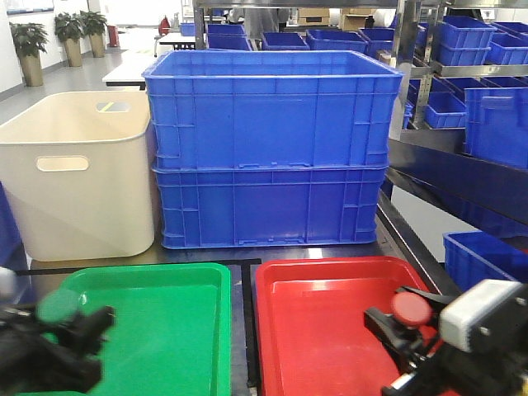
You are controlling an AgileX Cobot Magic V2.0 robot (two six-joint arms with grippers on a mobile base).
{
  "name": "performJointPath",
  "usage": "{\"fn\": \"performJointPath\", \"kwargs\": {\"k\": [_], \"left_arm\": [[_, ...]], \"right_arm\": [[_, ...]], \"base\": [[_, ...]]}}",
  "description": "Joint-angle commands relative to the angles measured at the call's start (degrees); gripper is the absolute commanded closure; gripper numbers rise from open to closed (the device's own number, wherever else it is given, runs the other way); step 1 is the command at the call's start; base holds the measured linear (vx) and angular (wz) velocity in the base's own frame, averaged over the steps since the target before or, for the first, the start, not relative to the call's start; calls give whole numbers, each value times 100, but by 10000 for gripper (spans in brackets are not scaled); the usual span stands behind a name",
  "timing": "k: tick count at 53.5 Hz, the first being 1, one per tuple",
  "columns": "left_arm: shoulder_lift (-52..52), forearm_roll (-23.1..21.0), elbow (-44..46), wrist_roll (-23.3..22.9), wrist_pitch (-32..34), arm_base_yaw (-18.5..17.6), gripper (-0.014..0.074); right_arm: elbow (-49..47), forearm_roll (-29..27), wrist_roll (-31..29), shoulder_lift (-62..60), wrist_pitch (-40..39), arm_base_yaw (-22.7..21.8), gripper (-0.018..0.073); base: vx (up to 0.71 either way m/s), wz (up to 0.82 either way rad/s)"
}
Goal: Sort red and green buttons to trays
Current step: 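Lower green button into green tray and red button into red tray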
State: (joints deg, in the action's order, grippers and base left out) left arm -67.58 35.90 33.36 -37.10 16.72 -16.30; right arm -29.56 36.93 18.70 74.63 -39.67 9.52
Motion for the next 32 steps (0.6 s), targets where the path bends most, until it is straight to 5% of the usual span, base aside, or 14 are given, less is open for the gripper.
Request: {"fn": "performJointPath", "kwargs": {"k": [1,18,32], "left_arm": [[-648,141,189,-28,1267,-9,585],[-1830,141,508,-44,1249,-9,482],[-1830,139,585,-44,1129,-15,181]], "right_arm": [[-512,-104,-178,479,-613,-4,566],[-1075,-83,-178,1686,-577,-4,477],[-1075,-109,-155,1764,-583,-4,162]], "base": [[0,0],[0,0],[0,0]]}}
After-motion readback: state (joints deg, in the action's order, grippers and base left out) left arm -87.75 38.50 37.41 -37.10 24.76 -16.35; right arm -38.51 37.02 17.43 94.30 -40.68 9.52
